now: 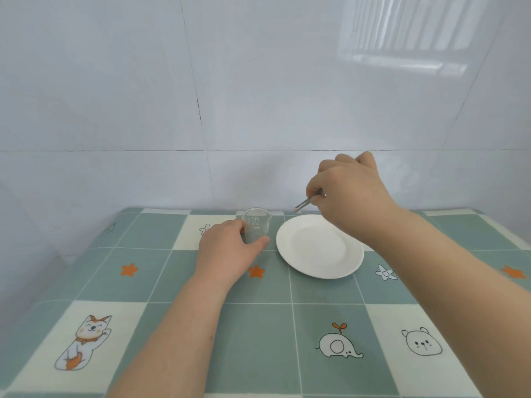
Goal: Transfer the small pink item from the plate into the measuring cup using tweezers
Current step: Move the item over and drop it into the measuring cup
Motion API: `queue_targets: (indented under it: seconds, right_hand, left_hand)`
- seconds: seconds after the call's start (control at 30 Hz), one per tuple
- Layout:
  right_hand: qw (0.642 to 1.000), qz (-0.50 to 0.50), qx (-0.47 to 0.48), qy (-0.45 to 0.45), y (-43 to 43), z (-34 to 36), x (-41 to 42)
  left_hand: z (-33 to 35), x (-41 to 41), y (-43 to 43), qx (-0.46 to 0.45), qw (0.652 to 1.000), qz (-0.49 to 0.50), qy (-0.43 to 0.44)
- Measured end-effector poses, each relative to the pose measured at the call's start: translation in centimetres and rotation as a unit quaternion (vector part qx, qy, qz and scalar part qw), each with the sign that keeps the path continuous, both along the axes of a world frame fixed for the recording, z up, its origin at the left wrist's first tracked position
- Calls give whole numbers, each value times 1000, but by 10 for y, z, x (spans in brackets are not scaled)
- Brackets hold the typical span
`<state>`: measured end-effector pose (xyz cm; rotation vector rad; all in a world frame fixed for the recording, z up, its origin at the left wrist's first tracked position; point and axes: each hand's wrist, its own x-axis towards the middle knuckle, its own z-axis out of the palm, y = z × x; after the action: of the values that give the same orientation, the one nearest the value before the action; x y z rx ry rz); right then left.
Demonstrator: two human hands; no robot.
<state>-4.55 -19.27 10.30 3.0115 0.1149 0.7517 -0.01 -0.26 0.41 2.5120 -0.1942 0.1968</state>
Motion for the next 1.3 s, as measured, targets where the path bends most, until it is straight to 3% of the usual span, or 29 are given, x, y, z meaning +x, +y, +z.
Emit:
queue_targets:
  seconds: [0.7, 1.3]
  right_hand:
    - [996, 53, -58, 44, 60, -3, 35]
    - [978, 83, -173, 82, 75, -11, 50]
  left_hand:
    - [1, 3, 1, 11, 1000, -7, -2]
    - [1, 3, 2, 2, 1000, -9, 7]
